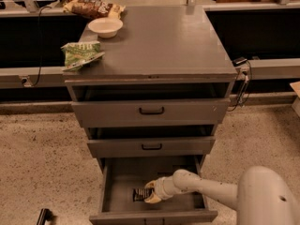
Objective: Pick rxbar chocolate from bottom drawer and place on counter
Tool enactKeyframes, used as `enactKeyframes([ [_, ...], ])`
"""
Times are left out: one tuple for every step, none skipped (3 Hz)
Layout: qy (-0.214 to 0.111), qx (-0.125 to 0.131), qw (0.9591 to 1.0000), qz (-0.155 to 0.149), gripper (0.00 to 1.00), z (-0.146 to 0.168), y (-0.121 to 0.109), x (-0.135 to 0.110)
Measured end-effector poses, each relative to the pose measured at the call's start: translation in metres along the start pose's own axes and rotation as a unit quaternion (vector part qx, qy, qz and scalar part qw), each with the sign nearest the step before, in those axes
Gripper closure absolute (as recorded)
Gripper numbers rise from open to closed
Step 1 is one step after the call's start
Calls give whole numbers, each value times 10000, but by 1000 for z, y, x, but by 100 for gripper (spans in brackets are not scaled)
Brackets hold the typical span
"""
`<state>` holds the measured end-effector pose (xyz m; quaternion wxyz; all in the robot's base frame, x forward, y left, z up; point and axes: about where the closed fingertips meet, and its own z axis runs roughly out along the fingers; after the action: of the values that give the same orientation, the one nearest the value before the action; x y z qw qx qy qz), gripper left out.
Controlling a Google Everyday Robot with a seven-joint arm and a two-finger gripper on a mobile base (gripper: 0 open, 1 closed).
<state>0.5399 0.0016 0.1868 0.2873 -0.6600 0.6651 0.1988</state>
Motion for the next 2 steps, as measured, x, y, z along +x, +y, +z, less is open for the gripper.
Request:
enactKeyframes([
  [-822, 282, 9960, -216, 100, -60, -11, -42],
  [-1468, 473, 9869, -476, 100, -120, -23, -61],
])
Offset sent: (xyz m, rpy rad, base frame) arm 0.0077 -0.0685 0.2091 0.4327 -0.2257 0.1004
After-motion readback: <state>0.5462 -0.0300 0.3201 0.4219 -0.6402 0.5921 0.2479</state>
